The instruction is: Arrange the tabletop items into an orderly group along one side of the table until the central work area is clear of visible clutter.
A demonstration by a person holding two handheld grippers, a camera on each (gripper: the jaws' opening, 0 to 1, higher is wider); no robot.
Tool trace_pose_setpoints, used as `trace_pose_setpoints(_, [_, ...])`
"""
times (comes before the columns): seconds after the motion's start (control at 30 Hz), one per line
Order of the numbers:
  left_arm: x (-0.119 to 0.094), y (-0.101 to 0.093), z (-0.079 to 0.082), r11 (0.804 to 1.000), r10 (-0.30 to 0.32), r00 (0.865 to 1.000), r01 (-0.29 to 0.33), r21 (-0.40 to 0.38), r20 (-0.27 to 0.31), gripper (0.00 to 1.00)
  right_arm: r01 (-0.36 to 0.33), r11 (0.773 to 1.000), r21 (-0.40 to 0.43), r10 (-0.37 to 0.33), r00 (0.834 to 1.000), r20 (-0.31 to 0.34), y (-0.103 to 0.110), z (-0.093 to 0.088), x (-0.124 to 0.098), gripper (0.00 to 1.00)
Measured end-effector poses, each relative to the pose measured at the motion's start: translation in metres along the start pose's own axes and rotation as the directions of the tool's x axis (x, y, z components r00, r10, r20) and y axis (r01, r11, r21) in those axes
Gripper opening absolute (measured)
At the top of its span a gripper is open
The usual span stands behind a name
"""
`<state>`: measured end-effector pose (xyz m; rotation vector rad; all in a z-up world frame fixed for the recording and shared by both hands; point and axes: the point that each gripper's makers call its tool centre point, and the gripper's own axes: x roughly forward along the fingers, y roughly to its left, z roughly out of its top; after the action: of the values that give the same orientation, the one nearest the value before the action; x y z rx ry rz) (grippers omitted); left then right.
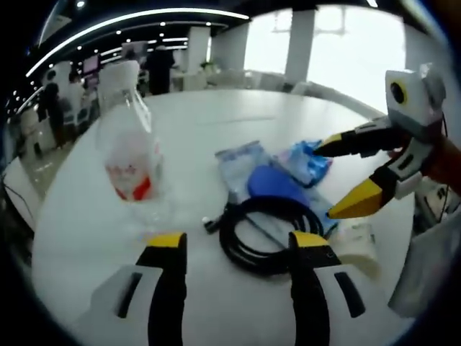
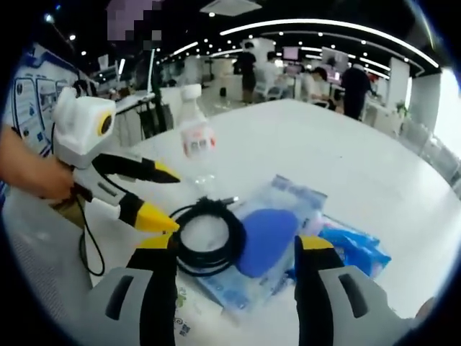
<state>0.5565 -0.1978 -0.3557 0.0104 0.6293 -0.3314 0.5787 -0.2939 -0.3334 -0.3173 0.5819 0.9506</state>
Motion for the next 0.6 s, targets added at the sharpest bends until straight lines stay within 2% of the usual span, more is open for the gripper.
trace_pose_setpoints(0.27, [0.009,0.003,-0.002,1.000,0.007,1.000,-0.007,0.007,-0.016,0.47,-0.004,1.000,0.018,0.005,0.999,-0.037,0.003,-0.010,0.017,0.54])
trace_pose_setpoints(0.4, [0.014,0.002,-0.004,1.000,0.008,1.000,-0.008,0.014,-0.028,0.46,-0.004,1.000,0.028,0.005,0.999,-0.046,0.003,-0.012,0.022,0.46])
trace_pose_setpoints(0.6, [0.017,0.002,-0.007,1.000,0.014,0.999,-0.013,0.024,-0.041,0.42,-0.004,0.999,0.050,0.007,0.998,-0.069,0.004,-0.017,0.032,0.42])
